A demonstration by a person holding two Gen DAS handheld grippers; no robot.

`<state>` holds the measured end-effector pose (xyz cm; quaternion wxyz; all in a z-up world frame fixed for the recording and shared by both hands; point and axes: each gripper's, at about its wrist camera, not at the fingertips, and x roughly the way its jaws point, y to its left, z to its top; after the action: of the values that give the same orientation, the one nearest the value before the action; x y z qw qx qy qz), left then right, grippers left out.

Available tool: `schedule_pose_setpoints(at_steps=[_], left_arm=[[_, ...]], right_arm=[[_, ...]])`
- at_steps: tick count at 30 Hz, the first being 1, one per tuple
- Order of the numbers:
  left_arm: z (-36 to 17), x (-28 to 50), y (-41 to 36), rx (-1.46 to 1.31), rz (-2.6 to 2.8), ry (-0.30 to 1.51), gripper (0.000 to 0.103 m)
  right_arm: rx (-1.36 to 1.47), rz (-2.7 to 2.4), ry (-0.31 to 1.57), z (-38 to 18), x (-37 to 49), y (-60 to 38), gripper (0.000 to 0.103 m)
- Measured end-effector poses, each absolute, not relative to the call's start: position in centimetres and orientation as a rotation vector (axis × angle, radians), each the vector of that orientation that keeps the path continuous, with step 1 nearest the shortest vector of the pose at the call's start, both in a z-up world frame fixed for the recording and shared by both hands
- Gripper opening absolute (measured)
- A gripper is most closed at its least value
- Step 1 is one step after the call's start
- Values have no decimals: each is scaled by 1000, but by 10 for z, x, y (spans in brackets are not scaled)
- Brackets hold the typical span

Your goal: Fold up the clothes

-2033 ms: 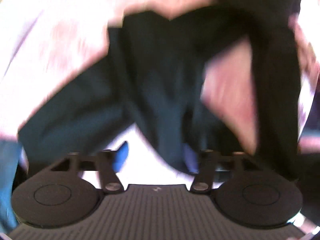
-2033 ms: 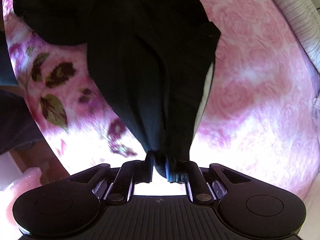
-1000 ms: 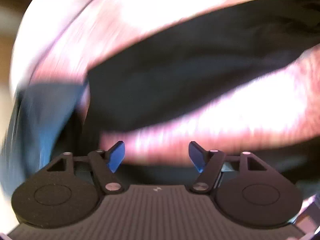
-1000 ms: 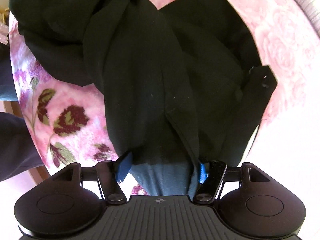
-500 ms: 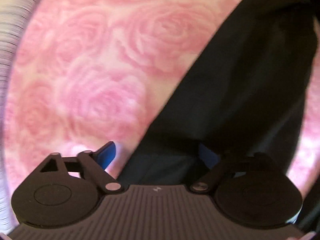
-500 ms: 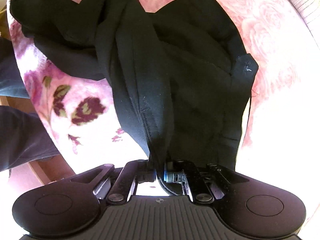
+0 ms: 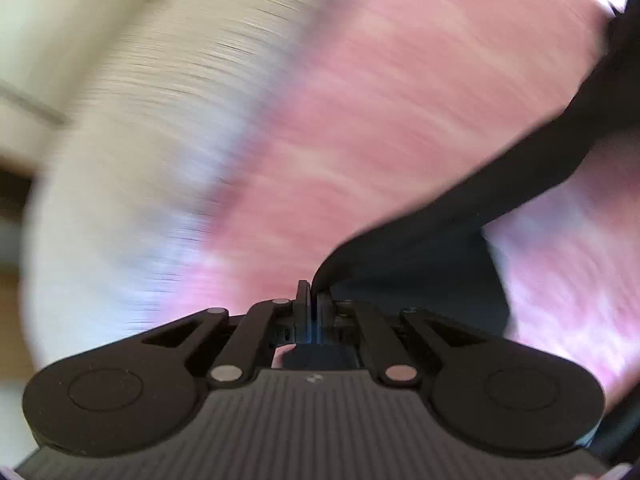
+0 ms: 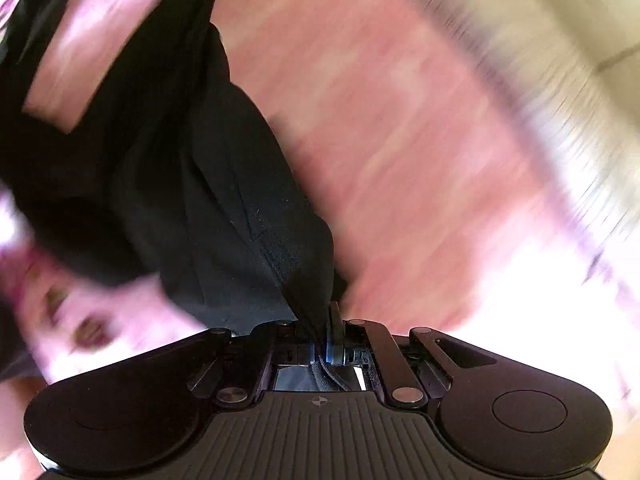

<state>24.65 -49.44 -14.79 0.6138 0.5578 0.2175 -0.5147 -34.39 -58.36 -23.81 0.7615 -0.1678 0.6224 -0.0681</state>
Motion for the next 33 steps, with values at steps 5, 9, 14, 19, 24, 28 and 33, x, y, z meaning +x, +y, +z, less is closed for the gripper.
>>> schedule_pose_setpoints(at_steps=[5, 9, 14, 19, 24, 28, 33], left_arm=[[19, 259, -483, 1104, -983, 240, 2], [131, 225, -442, 992, -854, 54, 1], [179, 133, -381, 1001, -801, -13, 1], [92, 30, -310, 1095, -852, 209, 1], [-76, -63, -242, 1066, -877, 730, 8], [-171, -119, -221, 1040, -934, 1085, 8], [-189, -121, -235, 990, -1044, 1140, 26]], right_arm=[[-551, -247, 1095, -152, -283, -624, 2], [-674, -381, 867, -74, -280, -629, 2], [-784, -490, 652, -14, -329, -597, 2], [-726, -431, 746, -72, -415, -542, 2], [-554, -260, 1076, -208, -479, -494, 3], [-426, -82, 1388, -310, -513, -461, 4], [-315, -47, 1520, -321, -520, -453, 24]])
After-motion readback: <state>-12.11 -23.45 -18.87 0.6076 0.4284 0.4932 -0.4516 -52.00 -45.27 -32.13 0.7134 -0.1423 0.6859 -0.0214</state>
